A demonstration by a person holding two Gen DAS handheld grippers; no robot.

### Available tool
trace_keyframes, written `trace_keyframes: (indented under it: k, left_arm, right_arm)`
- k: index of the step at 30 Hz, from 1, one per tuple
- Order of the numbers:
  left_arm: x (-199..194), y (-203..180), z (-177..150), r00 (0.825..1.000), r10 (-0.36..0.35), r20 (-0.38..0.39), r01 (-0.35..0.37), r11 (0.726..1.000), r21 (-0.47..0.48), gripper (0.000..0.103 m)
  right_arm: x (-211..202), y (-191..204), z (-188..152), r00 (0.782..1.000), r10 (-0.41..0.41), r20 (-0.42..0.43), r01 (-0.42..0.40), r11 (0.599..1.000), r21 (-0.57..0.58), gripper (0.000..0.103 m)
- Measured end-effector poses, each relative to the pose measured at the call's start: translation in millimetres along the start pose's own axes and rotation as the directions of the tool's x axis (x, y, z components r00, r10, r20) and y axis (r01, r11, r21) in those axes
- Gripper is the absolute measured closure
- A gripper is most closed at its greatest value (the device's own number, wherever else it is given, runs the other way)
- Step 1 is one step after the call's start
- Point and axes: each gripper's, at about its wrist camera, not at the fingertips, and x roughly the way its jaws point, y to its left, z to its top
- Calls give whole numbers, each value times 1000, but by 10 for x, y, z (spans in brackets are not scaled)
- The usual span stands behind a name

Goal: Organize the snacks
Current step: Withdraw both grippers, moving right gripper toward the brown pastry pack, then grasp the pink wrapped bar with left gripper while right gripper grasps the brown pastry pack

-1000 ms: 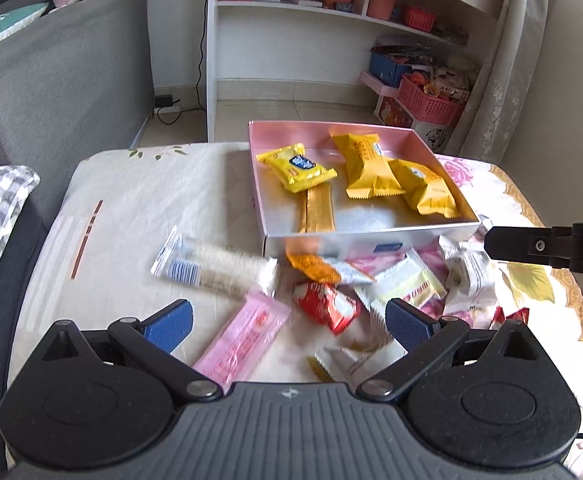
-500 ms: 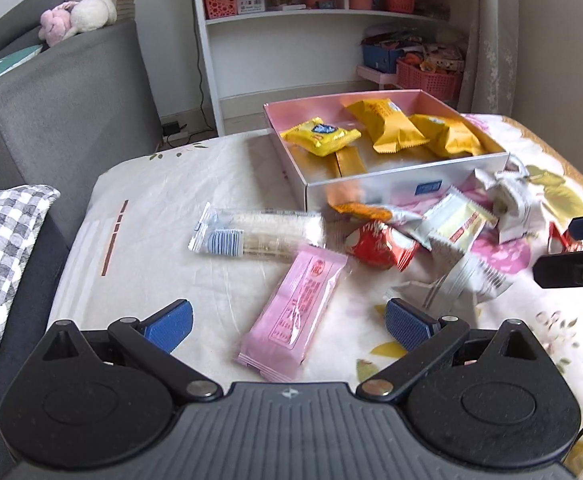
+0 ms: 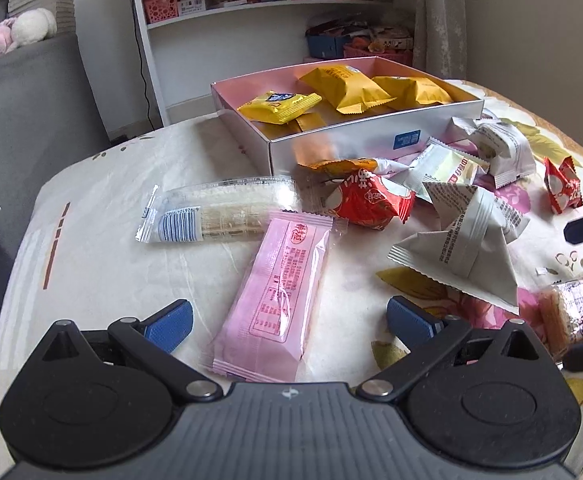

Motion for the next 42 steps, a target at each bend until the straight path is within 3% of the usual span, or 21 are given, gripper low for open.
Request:
trace_keyframes:
  k: [5, 8, 15, 24, 26, 29, 36, 42]
  left_arm:
    - [2, 67, -24, 1000, -29, 4, 29, 999, -38, 0]
    - [27, 60, 19, 1000, -25, -11, 24, 999, -46, 0]
    - [55, 2, 100, 999, -33, -39, 31, 998, -45, 6]
    - [26, 1, 156, 998, -32, -45, 30, 998, -49, 33]
    - [13, -3, 175, 999, -26, -48, 23, 999, -46, 47]
    - [10, -2, 202, 998, -12, -59, 9, 999, -52, 58]
    - [11, 31, 256, 995, 19, -97, -32, 991, -131, 71]
    - [0, 62, 286, 992, 15, -128, -41, 979, -201, 73]
  right_arm:
    - [107, 60, -82, 999, -3, -44, 2, 1000, -31, 5]
    - [113, 67, -129, 999, -13, -34, 12, 999, -35, 0]
    - [124, 53, -110, 999, -10, -36, 9, 999, -32, 0]
    - [165, 38, -24, 996, -9, -94, 6, 999, -40, 0]
    - [172, 36, -9, 994, -12, -107, 8, 999, -37, 0]
    - [168, 25, -5, 993, -17, -119, 13, 999, -33, 1]
    - [169, 34, 7, 992, -25, -121, 20, 999, -40, 4]
    - [145, 75, 39, 994, -12, -111, 5, 998, -56, 18]
